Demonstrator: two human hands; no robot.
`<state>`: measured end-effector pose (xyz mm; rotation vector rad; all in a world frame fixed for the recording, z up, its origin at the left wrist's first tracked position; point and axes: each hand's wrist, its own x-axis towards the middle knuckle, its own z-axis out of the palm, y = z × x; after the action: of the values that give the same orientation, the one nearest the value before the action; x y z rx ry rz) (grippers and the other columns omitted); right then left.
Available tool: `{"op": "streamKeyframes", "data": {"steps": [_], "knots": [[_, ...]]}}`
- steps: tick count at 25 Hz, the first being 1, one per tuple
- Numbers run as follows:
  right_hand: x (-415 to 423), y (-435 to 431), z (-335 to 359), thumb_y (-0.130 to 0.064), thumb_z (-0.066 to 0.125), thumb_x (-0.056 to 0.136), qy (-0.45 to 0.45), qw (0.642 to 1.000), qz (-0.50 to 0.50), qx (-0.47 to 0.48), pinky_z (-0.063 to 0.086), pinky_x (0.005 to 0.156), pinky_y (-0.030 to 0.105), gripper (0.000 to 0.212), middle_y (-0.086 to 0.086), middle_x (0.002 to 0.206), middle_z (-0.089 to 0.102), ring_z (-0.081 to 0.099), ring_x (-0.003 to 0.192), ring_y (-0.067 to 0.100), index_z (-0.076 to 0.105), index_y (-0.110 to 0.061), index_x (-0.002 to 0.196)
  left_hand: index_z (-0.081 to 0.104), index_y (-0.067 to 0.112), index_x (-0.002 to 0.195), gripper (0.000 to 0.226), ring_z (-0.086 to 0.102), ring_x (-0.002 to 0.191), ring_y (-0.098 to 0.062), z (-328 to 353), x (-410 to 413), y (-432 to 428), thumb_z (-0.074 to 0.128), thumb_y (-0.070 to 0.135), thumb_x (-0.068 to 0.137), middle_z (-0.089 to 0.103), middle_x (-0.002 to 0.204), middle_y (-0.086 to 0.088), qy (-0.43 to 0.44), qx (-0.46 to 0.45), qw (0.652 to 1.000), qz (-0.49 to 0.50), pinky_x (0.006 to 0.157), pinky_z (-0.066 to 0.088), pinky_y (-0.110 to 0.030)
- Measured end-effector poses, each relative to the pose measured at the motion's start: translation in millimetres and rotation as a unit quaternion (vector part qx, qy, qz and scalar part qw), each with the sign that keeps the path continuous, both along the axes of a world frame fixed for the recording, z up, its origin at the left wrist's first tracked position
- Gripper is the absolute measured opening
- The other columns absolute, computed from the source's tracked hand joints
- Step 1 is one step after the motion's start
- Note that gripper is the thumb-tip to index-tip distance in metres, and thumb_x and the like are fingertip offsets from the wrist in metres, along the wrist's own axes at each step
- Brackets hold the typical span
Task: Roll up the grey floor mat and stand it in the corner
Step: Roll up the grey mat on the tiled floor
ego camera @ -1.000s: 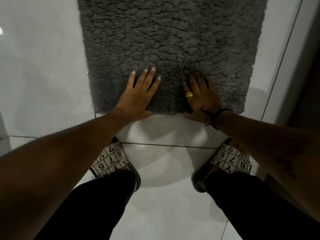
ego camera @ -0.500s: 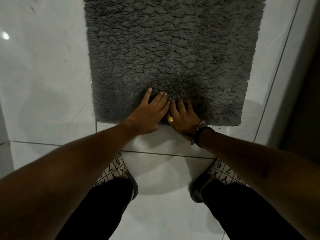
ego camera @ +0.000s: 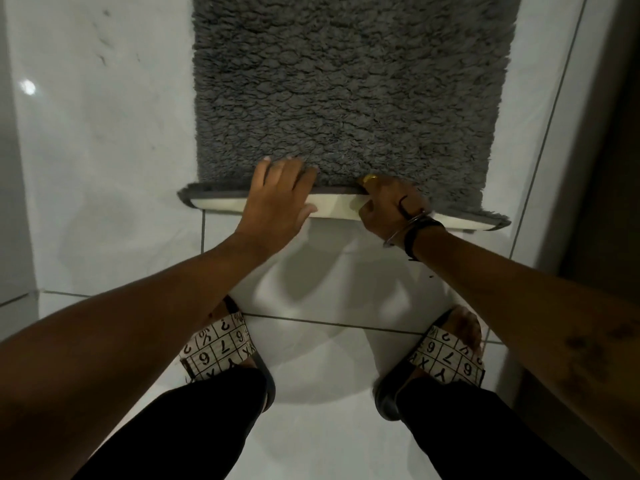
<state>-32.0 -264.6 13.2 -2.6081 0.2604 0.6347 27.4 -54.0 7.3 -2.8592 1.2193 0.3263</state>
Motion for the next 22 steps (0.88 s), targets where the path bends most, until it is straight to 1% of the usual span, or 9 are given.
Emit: {"op": "streamKeyframes", "data": {"steps": [2, 4, 6, 8, 11, 13, 15, 19, 22], "knots": [[8, -7, -5, -0.016, 0.056, 0.080, -0.027, 0.998, -0.061, -0.014, 0.050, 0.088, 0.044, 0.044, 0.016, 0.113, 0.067, 0.060, 0.101, 0.036, 0.058, -0.012, 0.124, 0.047, 0.006, 0.140, 0.062, 0.051, 0.133, -0.039, -6, -7, -12, 0.067, 0.031, 0.087, 0.051, 0.146, -0.023, -0.049, -0.017, 0.998, -0.038, 0.110, 0.038, -0.058], [16, -10, -12, -0.015, 0.056, 0.081, -0.024, 0.996, -0.083, -0.032, 0.046, 0.092, 0.045, 0.042, 0.015, 0.113, 0.066, 0.057, 0.105, 0.035, 0.058, -0.012, 0.123, 0.034, 0.003, 0.150, 0.075, 0.036, 0.145, -0.038, -18, -15, -20, 0.060, 0.041, 0.091, 0.036, 0.158, -0.023, -0.013, 0.019, 0.996, -0.090, 0.118, 0.027, -0.058], [25, -10, -18, -0.012, 0.056, 0.083, -0.037, 0.996, -0.063, -0.054, 0.040, 0.097, 0.046, 0.040, 0.016, 0.118, 0.063, 0.053, 0.111, 0.034, 0.058, -0.010, 0.123, 0.024, 0.003, 0.154, 0.086, 0.027, 0.150, -0.036, -32, -14, -22, 0.060, 0.047, 0.090, 0.026, 0.163, -0.021, 0.029, 0.085, 0.992, -0.093, 0.121, 0.020, -0.056], [31, -9, -19, -0.013, 0.057, 0.085, -0.080, 0.993, -0.060, -0.069, 0.036, 0.102, 0.049, 0.038, 0.016, 0.126, 0.059, 0.050, 0.117, 0.035, 0.058, -0.009, 0.123, 0.031, 0.004, 0.151, 0.080, 0.039, 0.144, -0.036, -40, -5, -27, 0.066, 0.038, 0.088, 0.036, 0.158, -0.021, 0.014, 0.094, 0.994, -0.057, 0.116, 0.031, -0.055], [23, -6, -17, -0.027, 0.056, 0.087, -0.155, 0.984, -0.033, -0.083, 0.029, 0.108, 0.056, 0.049, 0.019, 0.144, 0.046, 0.042, 0.132, 0.035, 0.049, -0.008, 0.132, 0.049, 0.005, 0.135, 0.070, 0.061, 0.116, -0.034, -36, 14, -35, 0.075, 0.037, 0.079, 0.059, 0.136, -0.019, 0.008, 0.064, 0.998, -0.016, 0.096, 0.049, -0.046], [0, -1, -20, -0.041, 0.048, 0.091, -0.115, 0.988, 0.040, -0.093, 0.020, 0.113, 0.060, 0.067, 0.020, 0.155, 0.026, 0.027, 0.142, 0.035, 0.030, -0.006, 0.145, 0.055, 0.007, 0.128, 0.067, 0.062, 0.108, -0.033, -33, 24, -31, 0.077, 0.043, 0.075, 0.064, 0.126, -0.017, 0.053, -0.002, 0.998, -0.018, 0.093, 0.049, -0.044], [1, 2, -27, -0.050, 0.043, 0.092, -0.087, 0.989, 0.069, -0.095, 0.015, 0.114, 0.062, 0.077, 0.021, 0.159, 0.016, 0.018, 0.145, 0.036, 0.017, -0.006, 0.149, 0.057, 0.010, 0.126, 0.072, 0.061, 0.110, -0.031, -31, 55, -24, 0.076, 0.055, 0.073, 0.065, 0.124, -0.013, 0.098, -0.019, 0.995, -0.012, 0.097, 0.045, -0.044], [24, -14, -36, -0.055, 0.038, 0.092, -0.074, 0.987, 0.076, -0.118, 0.016, 0.112, 0.063, 0.076, 0.022, 0.156, 0.023, 0.025, 0.141, 0.037, 0.021, -0.007, 0.148, 0.060, 0.009, 0.128, 0.082, 0.062, 0.111, -0.034, -24, 84, -28, 0.074, 0.065, 0.070, 0.065, 0.125, -0.014, 0.178, -0.037, 0.983, 0.022, 0.095, 0.045, -0.042], [69, -35, -44, -0.058, 0.032, 0.092, -0.083, 0.984, 0.084, -0.136, 0.013, 0.113, 0.063, 0.075, 0.022, 0.155, 0.025, 0.025, 0.141, 0.038, 0.020, -0.008, 0.148, 0.057, 0.008, 0.132, 0.074, 0.055, 0.129, -0.034, -22, 91, -39, 0.059, 0.062, 0.082, 0.057, 0.141, -0.017, 0.041, -0.030, 0.999, 0.014, 0.107, 0.040, -0.048]]}}
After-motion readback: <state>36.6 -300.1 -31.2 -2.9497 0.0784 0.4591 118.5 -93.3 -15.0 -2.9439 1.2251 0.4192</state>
